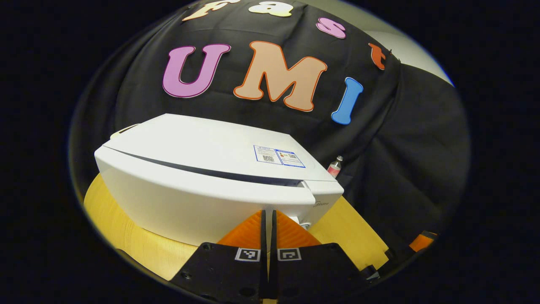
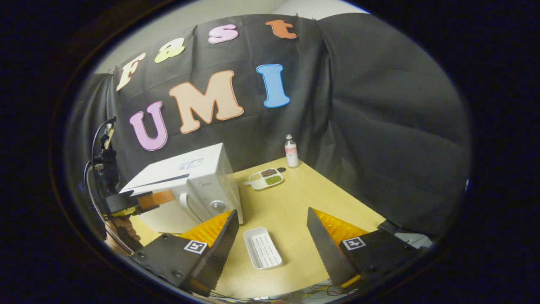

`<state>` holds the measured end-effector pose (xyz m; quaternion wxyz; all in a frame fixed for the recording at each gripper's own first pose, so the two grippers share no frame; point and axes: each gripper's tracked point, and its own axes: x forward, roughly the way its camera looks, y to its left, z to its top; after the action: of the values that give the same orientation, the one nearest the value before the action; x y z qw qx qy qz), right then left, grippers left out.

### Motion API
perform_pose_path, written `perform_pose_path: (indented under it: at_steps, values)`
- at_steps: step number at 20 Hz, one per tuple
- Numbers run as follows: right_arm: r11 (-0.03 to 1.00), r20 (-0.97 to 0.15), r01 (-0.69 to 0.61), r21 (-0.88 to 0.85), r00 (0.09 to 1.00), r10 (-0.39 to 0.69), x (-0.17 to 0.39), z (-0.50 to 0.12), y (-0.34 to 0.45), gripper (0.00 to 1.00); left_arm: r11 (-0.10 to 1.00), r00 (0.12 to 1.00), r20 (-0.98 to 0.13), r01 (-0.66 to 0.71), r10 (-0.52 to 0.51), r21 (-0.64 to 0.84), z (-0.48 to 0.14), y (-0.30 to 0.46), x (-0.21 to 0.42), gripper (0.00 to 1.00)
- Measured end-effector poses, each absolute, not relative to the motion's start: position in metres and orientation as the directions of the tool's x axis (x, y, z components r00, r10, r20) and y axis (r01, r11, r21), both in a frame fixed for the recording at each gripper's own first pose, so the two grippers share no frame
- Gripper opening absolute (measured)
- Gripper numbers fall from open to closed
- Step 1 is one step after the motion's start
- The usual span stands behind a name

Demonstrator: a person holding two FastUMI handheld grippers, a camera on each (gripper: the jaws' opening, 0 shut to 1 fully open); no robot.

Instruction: Open the microwave oven with the left hand, put the food in, and close the microwave oven.

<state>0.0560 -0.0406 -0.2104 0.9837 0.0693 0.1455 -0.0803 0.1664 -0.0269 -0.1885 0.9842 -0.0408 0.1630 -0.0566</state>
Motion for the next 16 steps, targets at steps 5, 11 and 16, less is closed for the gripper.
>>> perform_pose_path:
  at_steps: [5, 11, 16]
  values:
    - [0.975, -0.304, 0.183, 0.126, 0.943, -0.137, 0.059, -0.213, -0.041, 0.92, 0.992, 0.945, -0.31, 0.077, -0.105, -0.101, -0.188, -0.024, 0.171, 0.0]
    - [0.976, -0.321, 0.172, 0.132, 0.939, -0.122, 0.067, -0.219, -0.041, 0.92, 0.994, 0.949, -0.303, 0.068, -0.091, -0.088, -0.187, -0.022, 0.172, 0.0]
    - [0.975, -0.328, 0.175, 0.137, 0.937, -0.122, 0.069, -0.221, -0.042, 0.92, 0.994, 0.952, -0.294, 0.067, -0.089, -0.085, -0.186, -0.02, 0.174, 0.02]
